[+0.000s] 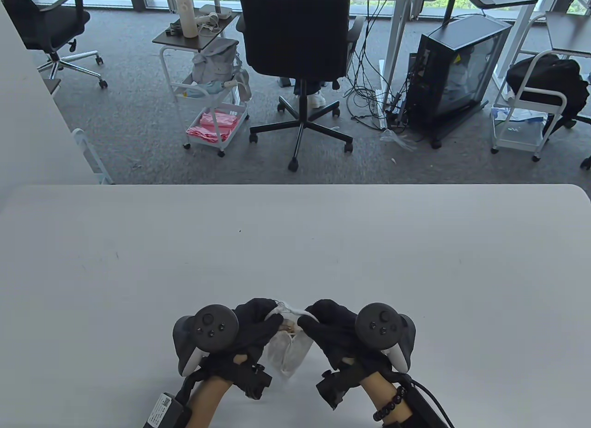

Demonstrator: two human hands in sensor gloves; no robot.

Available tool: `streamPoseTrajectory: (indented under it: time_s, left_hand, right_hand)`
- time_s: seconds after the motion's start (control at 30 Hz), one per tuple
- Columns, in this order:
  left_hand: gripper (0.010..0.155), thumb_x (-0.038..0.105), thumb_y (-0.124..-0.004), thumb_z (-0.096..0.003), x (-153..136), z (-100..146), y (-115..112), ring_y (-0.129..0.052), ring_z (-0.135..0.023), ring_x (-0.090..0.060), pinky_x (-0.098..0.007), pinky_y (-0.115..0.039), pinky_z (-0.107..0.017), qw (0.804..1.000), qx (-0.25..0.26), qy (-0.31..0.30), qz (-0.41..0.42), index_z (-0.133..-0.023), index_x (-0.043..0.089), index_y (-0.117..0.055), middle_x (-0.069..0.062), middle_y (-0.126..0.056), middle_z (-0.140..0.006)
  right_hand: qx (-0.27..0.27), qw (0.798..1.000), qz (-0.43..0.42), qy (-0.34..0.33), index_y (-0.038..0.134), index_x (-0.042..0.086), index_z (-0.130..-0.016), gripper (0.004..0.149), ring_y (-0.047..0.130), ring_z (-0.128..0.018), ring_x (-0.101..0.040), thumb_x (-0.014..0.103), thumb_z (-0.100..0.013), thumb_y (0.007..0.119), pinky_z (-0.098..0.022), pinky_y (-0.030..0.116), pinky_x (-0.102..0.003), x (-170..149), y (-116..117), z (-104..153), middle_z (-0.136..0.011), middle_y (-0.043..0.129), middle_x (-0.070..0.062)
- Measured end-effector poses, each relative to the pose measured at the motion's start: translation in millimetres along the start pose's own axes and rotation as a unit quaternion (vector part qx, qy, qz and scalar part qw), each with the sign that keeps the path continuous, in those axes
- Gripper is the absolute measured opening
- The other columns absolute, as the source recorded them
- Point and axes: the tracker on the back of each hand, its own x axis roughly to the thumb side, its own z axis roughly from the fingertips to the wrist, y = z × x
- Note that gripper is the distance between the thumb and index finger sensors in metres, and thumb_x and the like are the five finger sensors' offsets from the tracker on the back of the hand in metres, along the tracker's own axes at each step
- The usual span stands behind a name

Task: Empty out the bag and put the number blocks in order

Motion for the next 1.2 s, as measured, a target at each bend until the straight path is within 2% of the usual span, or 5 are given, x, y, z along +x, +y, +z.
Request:
streamPoseTrajectory:
  time_s: [0.4,0.7,1.0,1.13,1.2]
  left_hand:
    - [0.048,0.042,-0.086,-0.0515,16,-5,14,-0.111,-0.045,-0.023,-0.056,-0.084,-0.054,0.983,-0.079,0.010,-0.164,-0.085,0.009,-0.090,-0.009,-0.103,-0.065]
    - [0.046,0.040,-0.065,-0.0597,-21,-23,-12,-0.088,-0.080,-0.064,-0.074,-0.075,-0.055,0.956,-0.167,0.053,0.237,-0.093,0.013,-0.083,-0.032,-0.081,-0.097]
    - [0.045,0.045,-0.052,-0.0626,-19,-53,-24,-0.067,-0.094,-0.069,-0.076,-0.070,-0.062,0.830,-0.189,-0.011,0.525,-0.098,0.023,-0.069,-0.025,-0.064,-0.110]
    - [0.045,0.047,-0.050,-0.0634,-19,-64,-37,-0.064,-0.100,-0.065,-0.075,-0.068,-0.066,0.782,-0.215,-0.012,0.585,-0.099,0.025,-0.065,-0.021,-0.060,-0.113]
    - [0.045,0.048,-0.050,-0.0636,-26,-64,-43,-0.064,-0.101,-0.064,-0.073,-0.067,-0.068,0.791,-0.204,0.004,0.577,-0.101,0.026,-0.064,-0.019,-0.060,-0.114]
  right_hand:
    - [-0.099,0.991,0.095,-0.012,0.090,0.016,-0.070,0.032,0.107,-0.046,-0.028,0.039,-0.048,0.089,-0.036,0.095,-0.045,-4,-37,-2,-0.061,0.102,-0.006]
    - [0.006,0.991,-0.127,0.040,0.084,0.017,-0.079,0.036,0.103,-0.060,-0.032,0.041,-0.052,0.082,-0.047,0.090,-0.049,-41,-18,-12,-0.072,0.096,-0.008]
    - [0.239,0.819,-0.494,0.165,0.026,-0.006,-0.113,0.090,0.054,-0.097,-0.064,0.057,-0.057,0.057,-0.071,0.056,-0.071,-130,51,-18,-0.111,0.038,-0.039]
    - [0.276,0.704,-0.643,0.123,0.039,-0.001,-0.113,0.078,0.069,-0.097,-0.054,0.053,-0.059,0.054,-0.072,0.064,-0.065,-130,69,-22,-0.111,0.054,-0.029]
    - [0.250,0.704,-0.652,0.129,0.045,0.001,-0.111,0.072,0.077,-0.093,-0.048,0.050,-0.059,0.056,-0.071,0.070,-0.061,-131,67,-23,-0.108,0.063,-0.025]
